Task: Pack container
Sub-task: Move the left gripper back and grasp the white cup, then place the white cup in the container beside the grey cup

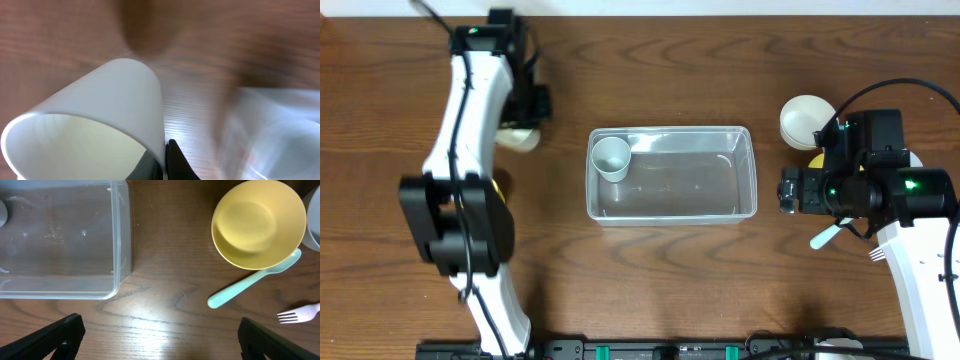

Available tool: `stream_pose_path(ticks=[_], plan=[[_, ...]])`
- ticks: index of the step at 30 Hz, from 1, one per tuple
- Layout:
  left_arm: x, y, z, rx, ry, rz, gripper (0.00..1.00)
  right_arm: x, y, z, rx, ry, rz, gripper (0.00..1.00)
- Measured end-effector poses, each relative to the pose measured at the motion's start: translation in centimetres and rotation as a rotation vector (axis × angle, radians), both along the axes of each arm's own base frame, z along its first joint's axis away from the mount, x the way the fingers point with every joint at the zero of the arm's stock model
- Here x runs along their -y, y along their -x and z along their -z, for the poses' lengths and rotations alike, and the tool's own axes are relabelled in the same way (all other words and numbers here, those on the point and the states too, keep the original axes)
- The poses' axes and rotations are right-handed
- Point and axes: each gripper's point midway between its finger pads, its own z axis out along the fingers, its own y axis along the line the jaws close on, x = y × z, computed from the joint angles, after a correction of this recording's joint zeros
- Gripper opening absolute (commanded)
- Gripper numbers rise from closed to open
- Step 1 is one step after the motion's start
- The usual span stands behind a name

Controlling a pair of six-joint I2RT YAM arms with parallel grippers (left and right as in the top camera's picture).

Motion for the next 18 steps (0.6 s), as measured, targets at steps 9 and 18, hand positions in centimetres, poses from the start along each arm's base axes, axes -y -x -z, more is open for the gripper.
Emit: stream_pose_path(ticks=[9,18], plan=[[14.5,5.6,-9.1,0.219,0.054,0.424,0.06,0.0,-0.1,0.0,0.003,0.0,0.0,0.99],[21.2,8.9,-4.9,0.107,0.035,0.636,0.06,0.0,0.0,0.0,-0.001,0.0,0.0,0.99]])
